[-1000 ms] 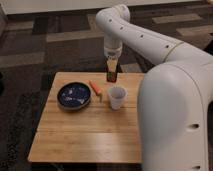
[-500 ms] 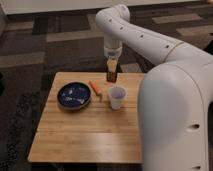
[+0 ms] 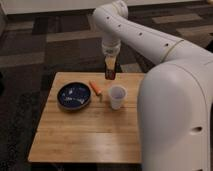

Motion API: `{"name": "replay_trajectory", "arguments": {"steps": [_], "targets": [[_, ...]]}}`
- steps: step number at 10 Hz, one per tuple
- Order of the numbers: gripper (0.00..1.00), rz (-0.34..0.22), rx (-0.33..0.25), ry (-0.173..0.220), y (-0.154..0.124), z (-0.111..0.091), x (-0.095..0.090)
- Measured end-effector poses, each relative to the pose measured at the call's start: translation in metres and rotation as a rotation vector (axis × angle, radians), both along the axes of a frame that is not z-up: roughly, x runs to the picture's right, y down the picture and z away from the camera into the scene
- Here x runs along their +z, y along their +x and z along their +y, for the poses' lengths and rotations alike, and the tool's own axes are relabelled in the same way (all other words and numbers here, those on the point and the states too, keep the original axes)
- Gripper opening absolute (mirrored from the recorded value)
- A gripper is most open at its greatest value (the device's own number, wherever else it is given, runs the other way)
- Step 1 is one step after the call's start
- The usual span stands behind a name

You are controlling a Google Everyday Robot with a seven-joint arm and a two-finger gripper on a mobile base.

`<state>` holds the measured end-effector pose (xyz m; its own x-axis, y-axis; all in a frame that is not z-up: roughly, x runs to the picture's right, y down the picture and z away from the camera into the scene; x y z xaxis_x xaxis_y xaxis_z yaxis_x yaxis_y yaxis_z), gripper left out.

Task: Place the eraser in the ceramic cup

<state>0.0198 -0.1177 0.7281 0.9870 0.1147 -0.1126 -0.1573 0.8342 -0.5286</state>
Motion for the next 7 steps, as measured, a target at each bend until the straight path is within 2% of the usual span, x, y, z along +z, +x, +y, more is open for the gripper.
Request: {"name": "replay_trajectory", "arguments": {"steps": [3,7], "targets": [[0.0,-0.023,-0.028,0.0,-0.011,0.003,-0.013],[0.0,-0.029,-0.076,-0.033,-0.016,0.021,-0.034]]}}
